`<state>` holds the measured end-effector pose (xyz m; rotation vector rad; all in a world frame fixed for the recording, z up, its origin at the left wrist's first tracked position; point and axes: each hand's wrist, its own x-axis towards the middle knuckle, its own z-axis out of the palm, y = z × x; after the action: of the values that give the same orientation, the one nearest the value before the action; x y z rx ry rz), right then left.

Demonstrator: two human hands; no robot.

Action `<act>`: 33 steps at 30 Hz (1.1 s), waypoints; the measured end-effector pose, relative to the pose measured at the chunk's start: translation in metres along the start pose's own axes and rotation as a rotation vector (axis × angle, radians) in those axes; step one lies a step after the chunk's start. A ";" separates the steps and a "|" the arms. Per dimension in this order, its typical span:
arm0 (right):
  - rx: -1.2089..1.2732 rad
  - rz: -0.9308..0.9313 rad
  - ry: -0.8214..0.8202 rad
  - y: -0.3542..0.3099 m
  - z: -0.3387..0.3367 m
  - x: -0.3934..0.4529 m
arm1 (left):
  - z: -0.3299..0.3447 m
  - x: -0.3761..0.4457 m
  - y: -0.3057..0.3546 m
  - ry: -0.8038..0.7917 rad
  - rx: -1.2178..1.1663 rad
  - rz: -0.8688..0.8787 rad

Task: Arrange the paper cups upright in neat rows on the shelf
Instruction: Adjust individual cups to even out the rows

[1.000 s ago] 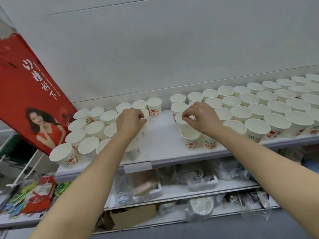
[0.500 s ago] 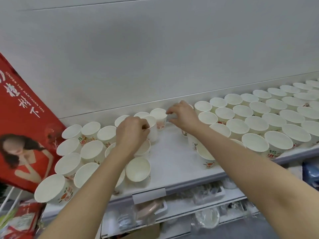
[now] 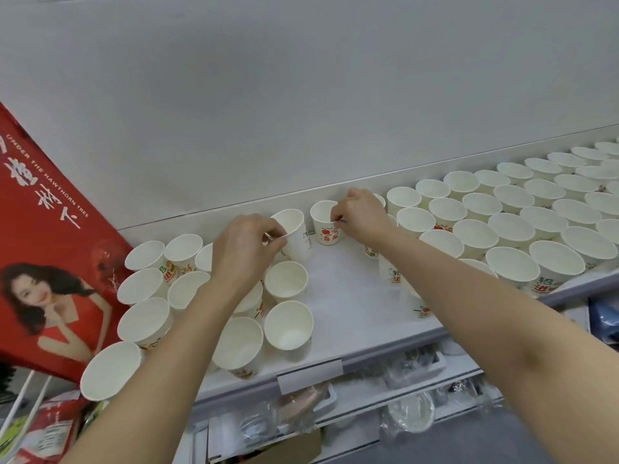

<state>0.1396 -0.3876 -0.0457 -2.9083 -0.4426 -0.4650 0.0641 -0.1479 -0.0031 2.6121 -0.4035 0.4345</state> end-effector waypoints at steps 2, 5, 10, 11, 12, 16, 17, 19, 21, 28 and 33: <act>-0.015 0.008 -0.035 0.003 0.000 -0.002 | 0.000 0.000 0.005 -0.003 -0.016 -0.003; 0.053 0.052 -0.054 0.000 -0.006 -0.007 | -0.002 -0.001 0.014 -0.018 -0.023 -0.015; 0.910 0.213 0.153 -0.026 -0.043 -0.046 | -0.005 0.001 0.031 -0.017 -0.139 -0.004; 1.050 0.216 0.135 -0.032 -0.050 -0.056 | -0.006 0.001 0.036 -0.011 -0.175 0.002; 1.137 0.212 0.114 -0.036 -0.054 -0.064 | -0.006 0.002 0.042 -0.005 -0.217 0.009; 1.224 0.262 0.125 -0.047 -0.056 -0.089 | -0.007 0.002 0.065 0.008 -0.327 0.020; 1.223 0.286 0.141 -0.050 -0.055 -0.094 | -0.006 0.001 0.070 0.004 -0.327 0.024; 1.192 0.325 0.165 -0.057 -0.053 -0.101 | -0.002 0.001 0.077 -0.008 -0.328 0.026; 1.114 0.344 0.187 -0.062 -0.053 -0.103 | 0.002 0.000 0.083 -0.021 -0.345 0.020; 0.808 0.358 0.243 -0.061 -0.058 -0.097 | 0.007 -0.004 0.093 -0.063 -0.344 0.021; 0.826 0.343 0.182 -0.040 -0.060 -0.096 | 0.000 -0.005 0.083 0.038 -0.396 -0.005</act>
<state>0.0234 -0.3869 -0.0164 -2.0606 -0.0642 -0.3695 0.0305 -0.2177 0.0277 2.2181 -0.4222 0.3595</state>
